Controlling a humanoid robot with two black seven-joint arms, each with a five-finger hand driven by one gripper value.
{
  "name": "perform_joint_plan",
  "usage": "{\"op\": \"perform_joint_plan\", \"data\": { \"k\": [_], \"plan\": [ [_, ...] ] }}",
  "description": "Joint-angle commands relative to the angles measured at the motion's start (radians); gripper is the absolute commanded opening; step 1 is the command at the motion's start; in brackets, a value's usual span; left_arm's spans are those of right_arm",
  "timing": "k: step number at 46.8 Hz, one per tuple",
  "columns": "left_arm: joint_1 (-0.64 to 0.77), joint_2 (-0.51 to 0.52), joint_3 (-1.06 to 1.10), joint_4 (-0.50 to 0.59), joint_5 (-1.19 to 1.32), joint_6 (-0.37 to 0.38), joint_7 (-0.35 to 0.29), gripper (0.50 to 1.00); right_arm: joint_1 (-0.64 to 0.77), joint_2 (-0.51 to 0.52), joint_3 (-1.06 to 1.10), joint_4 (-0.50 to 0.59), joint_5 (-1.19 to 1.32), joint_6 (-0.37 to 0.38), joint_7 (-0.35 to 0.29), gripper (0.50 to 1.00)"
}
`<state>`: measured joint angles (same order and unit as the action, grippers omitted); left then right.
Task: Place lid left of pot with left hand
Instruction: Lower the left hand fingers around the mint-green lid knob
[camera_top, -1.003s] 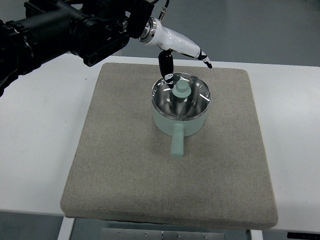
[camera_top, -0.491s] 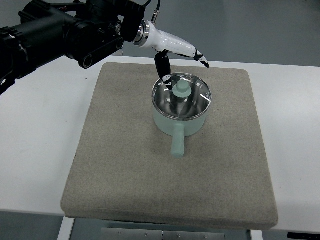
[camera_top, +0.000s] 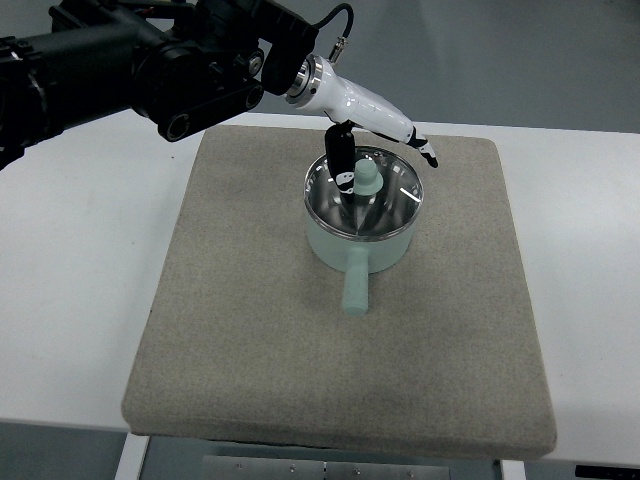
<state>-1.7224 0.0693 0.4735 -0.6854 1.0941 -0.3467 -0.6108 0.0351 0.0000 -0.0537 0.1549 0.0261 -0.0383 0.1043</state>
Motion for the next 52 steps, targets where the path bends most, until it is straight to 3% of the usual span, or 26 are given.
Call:
{"op": "perform_joint_plan", "data": {
  "k": [1, 13, 52],
  "plan": [
    [-0.002, 0.001, 0.0, 0.006, 0.044, 0.0, 0.0, 0.996, 0.0, 0.0, 0.0, 0.0, 0.0, 0.0, 0.0, 0.924],
    [0.0, 0.0, 0.0, 0.021, 0.142, 0.006, 0.0, 0.996, 0.0, 0.0, 0.0, 0.0, 0.0, 0.0, 0.0, 0.924],
    [0.018, -0.002, -0.006, 0.076, 0.116, 0.006, 0.0, 0.996, 0.0, 0.0, 0.0, 0.0, 0.0, 0.0, 0.0, 0.924]
  ]
}}
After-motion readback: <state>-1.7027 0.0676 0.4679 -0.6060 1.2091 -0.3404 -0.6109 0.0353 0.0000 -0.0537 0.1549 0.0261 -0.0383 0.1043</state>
